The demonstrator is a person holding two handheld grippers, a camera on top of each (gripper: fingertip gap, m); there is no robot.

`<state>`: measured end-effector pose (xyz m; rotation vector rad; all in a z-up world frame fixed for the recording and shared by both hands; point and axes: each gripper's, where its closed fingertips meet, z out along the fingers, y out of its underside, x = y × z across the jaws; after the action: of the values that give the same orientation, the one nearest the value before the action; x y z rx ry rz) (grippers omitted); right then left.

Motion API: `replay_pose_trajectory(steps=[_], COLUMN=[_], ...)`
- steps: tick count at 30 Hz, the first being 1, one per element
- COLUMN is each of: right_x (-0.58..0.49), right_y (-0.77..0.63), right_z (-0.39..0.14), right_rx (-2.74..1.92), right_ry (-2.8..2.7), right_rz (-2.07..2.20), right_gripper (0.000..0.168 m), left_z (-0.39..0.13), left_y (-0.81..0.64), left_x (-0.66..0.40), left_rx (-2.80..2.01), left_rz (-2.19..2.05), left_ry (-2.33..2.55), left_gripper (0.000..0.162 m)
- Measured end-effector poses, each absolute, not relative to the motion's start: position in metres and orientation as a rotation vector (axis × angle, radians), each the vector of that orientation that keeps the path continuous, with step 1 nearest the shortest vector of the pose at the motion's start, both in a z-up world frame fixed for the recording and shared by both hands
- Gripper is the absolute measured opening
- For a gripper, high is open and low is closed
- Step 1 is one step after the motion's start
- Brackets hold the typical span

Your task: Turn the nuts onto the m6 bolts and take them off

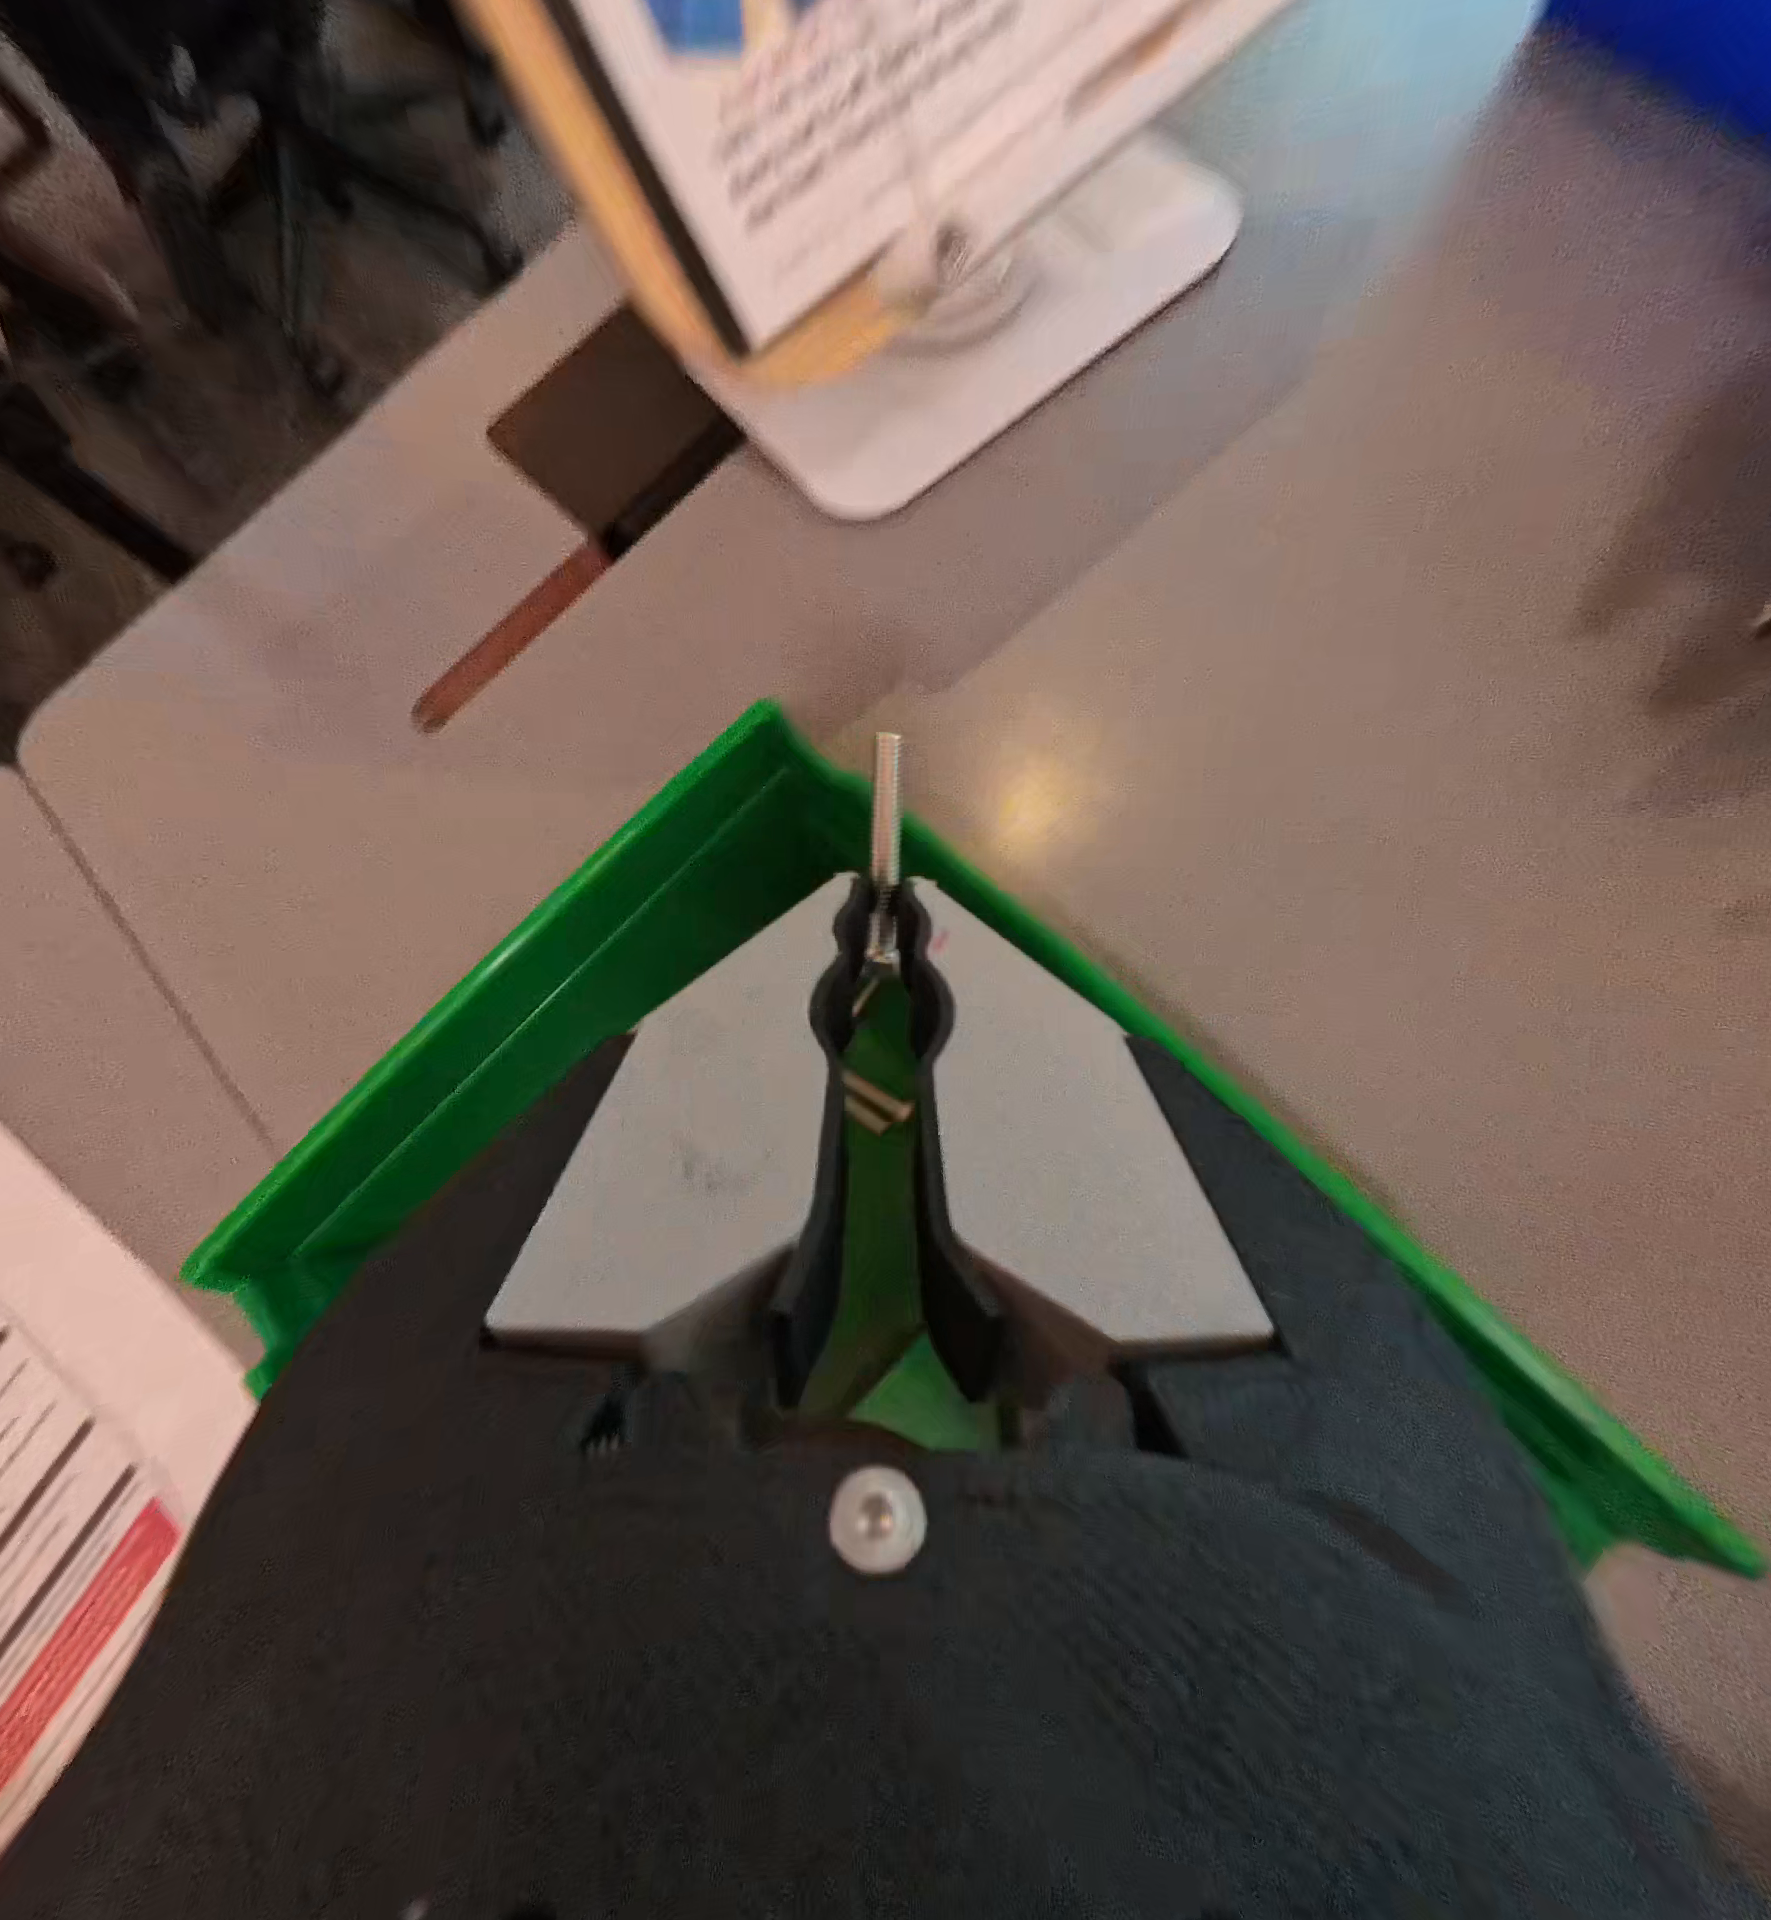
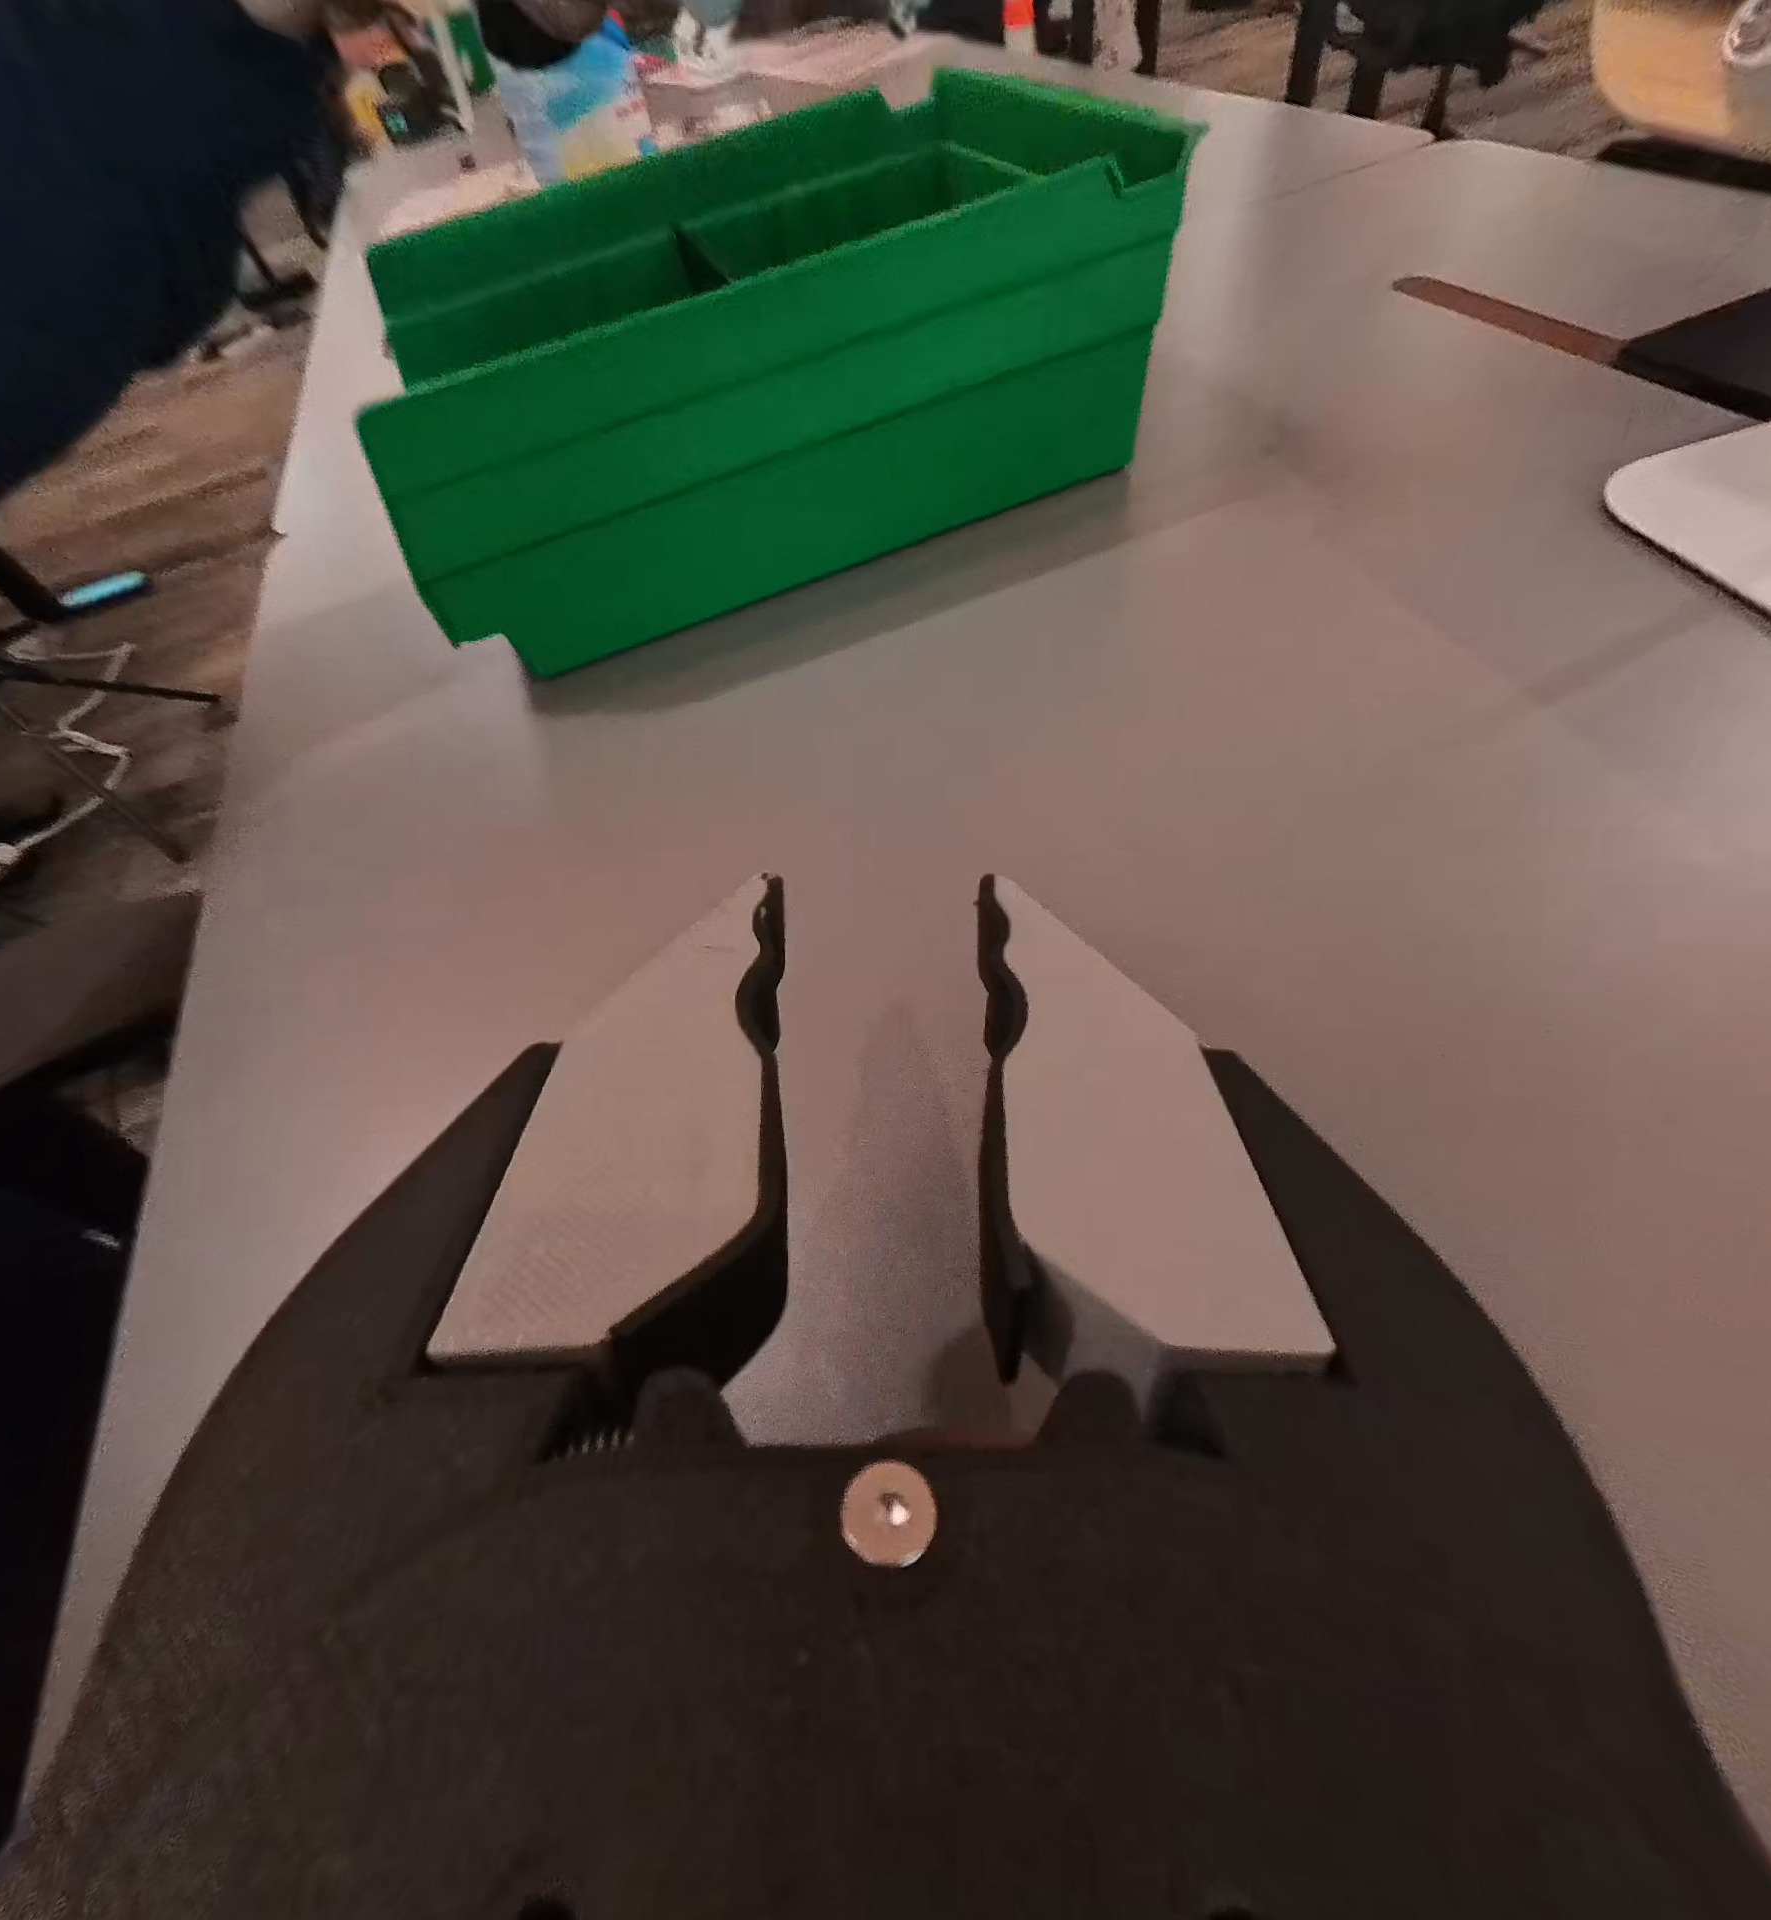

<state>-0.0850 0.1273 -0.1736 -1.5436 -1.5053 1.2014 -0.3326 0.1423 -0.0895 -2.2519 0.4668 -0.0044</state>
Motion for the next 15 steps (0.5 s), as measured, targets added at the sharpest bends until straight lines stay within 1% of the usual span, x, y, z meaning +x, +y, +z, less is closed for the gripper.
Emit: replay_pose_trajectory(steps=[3,6,9,11,15], right_x=[-0.085,-0.077,-0.062,-0.049,-0.039], right_y=[0.116,0.113,0.118,0.120,0.128], right_z=[-0.143,-0.107,-0.073,-0.057,-0.051], right_rx=[-1.460,-1.373,-1.292,-1.241,-1.255], right_ry=[-1.467,-1.390,-1.276,-1.219,-1.163], right_rz=[1.344,1.444,1.541,1.620,1.689], right_gripper=[0.032,0.031,0.032,0.031,0.026], left_z=[-0.046,-0.033,-0.033,-0.044,-0.068], left_y=[0.129,0.117,0.112,0.111,0.114], left_x=[-0.250,-0.168,-0.109,-0.083,-0.052], left_rx=[-2.011,-1.842,-1.697,-1.657,-1.619], left_rz=[-0.147,-0.244,-0.362,-0.453,-0.643], left_ry=[0.502,0.528,0.481,0.456,0.419], left_gripper=[0.004,0.004,0.004,0.004,0.004])
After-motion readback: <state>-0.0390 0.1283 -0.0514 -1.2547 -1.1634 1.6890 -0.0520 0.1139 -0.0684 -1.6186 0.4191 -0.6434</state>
